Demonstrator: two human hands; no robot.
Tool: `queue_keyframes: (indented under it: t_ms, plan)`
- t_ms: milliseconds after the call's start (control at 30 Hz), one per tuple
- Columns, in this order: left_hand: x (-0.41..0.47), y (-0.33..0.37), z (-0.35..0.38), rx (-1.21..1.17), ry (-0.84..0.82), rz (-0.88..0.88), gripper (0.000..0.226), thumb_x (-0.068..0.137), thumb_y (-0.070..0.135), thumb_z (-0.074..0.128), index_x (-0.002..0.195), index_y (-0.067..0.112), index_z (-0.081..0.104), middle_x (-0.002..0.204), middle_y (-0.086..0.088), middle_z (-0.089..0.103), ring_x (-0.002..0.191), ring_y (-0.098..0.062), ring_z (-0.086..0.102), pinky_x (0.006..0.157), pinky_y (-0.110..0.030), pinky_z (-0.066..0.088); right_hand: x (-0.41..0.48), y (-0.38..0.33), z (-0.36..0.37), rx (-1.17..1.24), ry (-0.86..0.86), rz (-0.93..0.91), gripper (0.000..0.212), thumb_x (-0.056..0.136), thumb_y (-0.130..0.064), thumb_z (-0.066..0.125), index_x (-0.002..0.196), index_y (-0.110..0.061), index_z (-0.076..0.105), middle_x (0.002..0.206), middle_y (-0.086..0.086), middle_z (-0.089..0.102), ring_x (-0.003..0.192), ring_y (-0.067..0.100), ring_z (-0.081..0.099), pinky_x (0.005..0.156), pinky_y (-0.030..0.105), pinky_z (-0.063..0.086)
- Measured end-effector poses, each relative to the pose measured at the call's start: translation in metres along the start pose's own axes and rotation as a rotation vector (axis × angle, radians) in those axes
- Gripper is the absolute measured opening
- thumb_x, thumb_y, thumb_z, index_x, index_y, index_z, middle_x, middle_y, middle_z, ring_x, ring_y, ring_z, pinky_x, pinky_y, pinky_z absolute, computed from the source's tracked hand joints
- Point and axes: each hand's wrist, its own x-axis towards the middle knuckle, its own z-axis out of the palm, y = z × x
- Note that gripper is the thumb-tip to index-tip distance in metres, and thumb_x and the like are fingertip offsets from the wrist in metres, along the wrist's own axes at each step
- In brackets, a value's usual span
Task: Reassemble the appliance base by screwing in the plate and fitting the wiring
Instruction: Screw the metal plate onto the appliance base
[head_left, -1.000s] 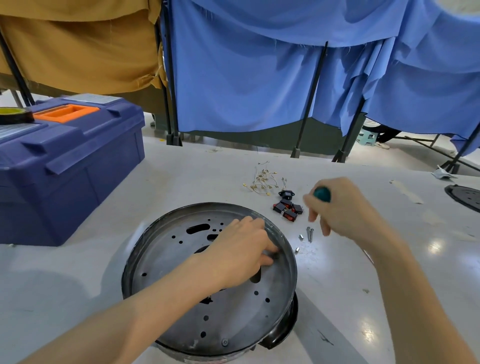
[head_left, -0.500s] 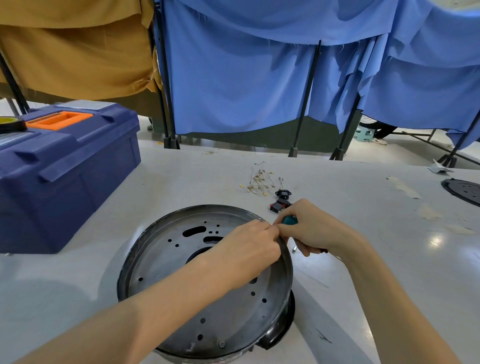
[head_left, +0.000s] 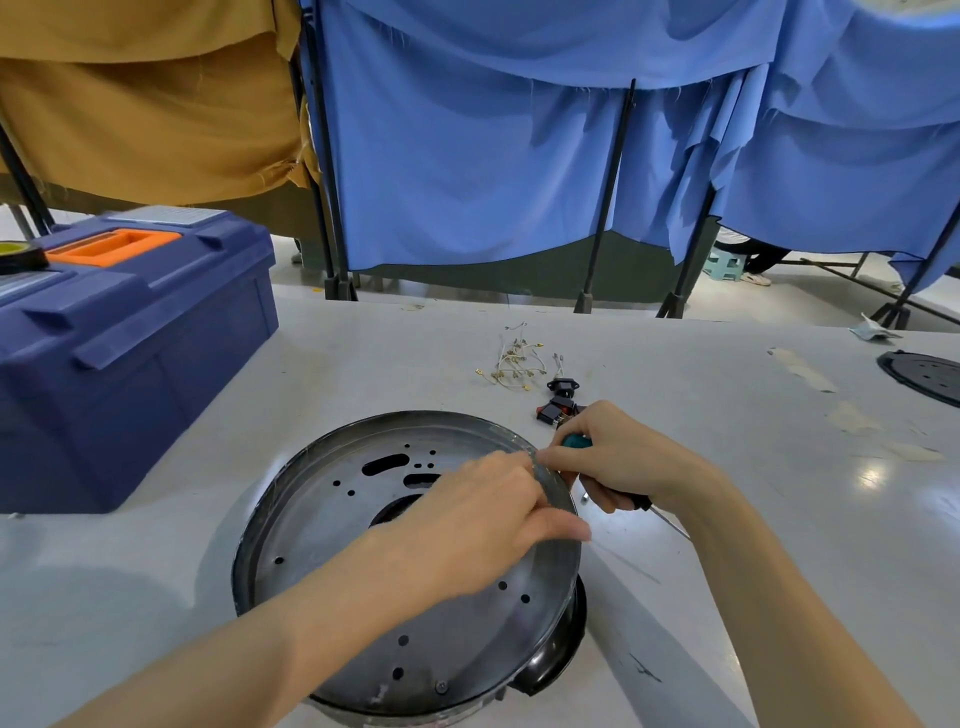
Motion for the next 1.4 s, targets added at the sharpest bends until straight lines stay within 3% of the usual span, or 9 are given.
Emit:
queue_keyframes:
  t_ms: [67, 167, 467, 700, 800, 867, 967, 1067, 1400]
  plan:
    - [-0.008, 0.012, 0.004, 0.033, -0.018, -0.015, 0.093, 0.072, 0.083, 0.009, 0.086, 0.009, 0.064, 0.099, 0.002, 0.047, 0.097, -0.015, 0.039, 0.08, -0.034, 0.035, 0.0, 0.002, 0.0, 0.006, -0.011, 0.001, 0.035, 0.094, -0.028, 0.06, 0.072, -0.001, 0.063, 0.04, -0.002, 0.057, 0.029, 0.016, 0.038, 0.036, 0.021, 0.031]
    - [-0.012, 0.022, 0.012, 0.074, 0.01, -0.014, 0.075, 0.076, 0.085, 0.031, 0.078, 0.011, 0.041, 0.09, 0.005, 0.03, 0.087, -0.014, 0.024, 0.076, -0.03, 0.021, 0.0, 0.007, -0.002, 0.072, -0.012, 0.024, 0.039, 0.095, -0.035, 0.061, 0.074, -0.002, 0.065, 0.04, -0.004, 0.057, 0.028, 0.015, 0.038, 0.035, 0.02, 0.031]
    - [-0.01, 0.001, -0.005, -0.006, -0.05, 0.076, 0.042, 0.067, 0.039, 0.072, 0.062, 0.014, 0.038, 0.09, 0.002, 0.037, 0.078, -0.013, 0.033, 0.055, -0.027, 0.026, 0.006, 0.027, -0.001, 0.181, -0.036, 0.134, 0.036, 0.097, -0.03, 0.059, 0.09, 0.004, 0.065, 0.075, 0.015, 0.074, 0.03, 0.014, 0.038, 0.035, 0.021, 0.029]
    - [-0.007, -0.037, -0.03, 0.023, -0.254, -0.034, 0.043, 0.066, 0.014, 0.077, 0.108, 0.008, 0.068, 0.121, 0.001, 0.04, 0.075, 0.005, 0.045, 0.065, -0.03, 0.046, 0.012, 0.034, 0.004, 0.178, -0.054, 0.161, 0.035, 0.096, -0.03, 0.06, 0.089, 0.004, 0.065, 0.075, 0.014, 0.075, 0.031, 0.015, 0.038, 0.035, 0.02, 0.03]
    - [-0.008, -0.046, -0.029, 0.0, -0.229, -0.091, 0.055, 0.073, 0.022, 0.078, 0.126, 0.026, 0.064, 0.122, 0.0, 0.039, 0.096, -0.01, 0.045, 0.082, -0.032, 0.049, 0.015, 0.035, 0.008, 0.169, -0.071, 0.172, 0.036, 0.096, -0.031, 0.061, 0.088, 0.004, 0.066, 0.075, 0.014, 0.075, 0.032, 0.015, 0.038, 0.035, 0.019, 0.031]
    - [-0.011, -0.045, -0.021, -0.015, -0.145, -0.099, 0.042, 0.075, 0.043, 0.077, 0.113, 0.028, 0.069, 0.109, 0.0, 0.042, 0.106, -0.018, 0.041, 0.091, -0.034, 0.044, 0.016, 0.035, 0.009, 0.161, -0.075, 0.17, 0.037, 0.096, -0.032, 0.061, 0.087, 0.003, 0.066, 0.075, 0.014, 0.075, 0.031, 0.015, 0.038, 0.034, 0.019, 0.031]
    - [-0.016, -0.038, -0.005, 0.02, 0.012, -0.128, 0.044, 0.069, 0.057, 0.076, 0.093, 0.021, 0.069, 0.086, 0.0, 0.045, 0.093, -0.022, 0.042, 0.073, -0.032, 0.037, 0.019, 0.034, 0.011, 0.157, -0.079, 0.16, 0.037, 0.096, -0.032, 0.06, 0.088, 0.004, 0.066, 0.075, 0.014, 0.075, 0.031, 0.015, 0.038, 0.035, 0.019, 0.031]
    - [-0.023, -0.032, 0.005, 0.104, 0.08, -0.158, 0.062, 0.063, 0.059, 0.078, 0.118, 0.036, 0.061, 0.081, 0.011, 0.03, 0.085, -0.014, 0.03, 0.068, -0.032, 0.021, 0.019, 0.034, 0.013, 0.152, -0.084, 0.156, 0.038, 0.096, -0.033, 0.06, 0.088, 0.004, 0.067, 0.075, 0.014, 0.075, 0.032, 0.016, 0.039, 0.036, 0.021, 0.032]
    - [-0.031, -0.031, 0.016, 0.242, 0.164, -0.122, 0.055, 0.078, 0.009, 0.061, 0.128, 0.028, 0.047, 0.106, 0.004, 0.035, 0.087, -0.014, 0.024, 0.073, -0.025, 0.023, 0.02, 0.035, 0.017, 0.16, -0.096, 0.15, 0.036, 0.095, -0.031, 0.06, 0.09, 0.004, 0.067, 0.075, 0.012, 0.075, 0.033, 0.015, 0.038, 0.037, 0.022, 0.033]
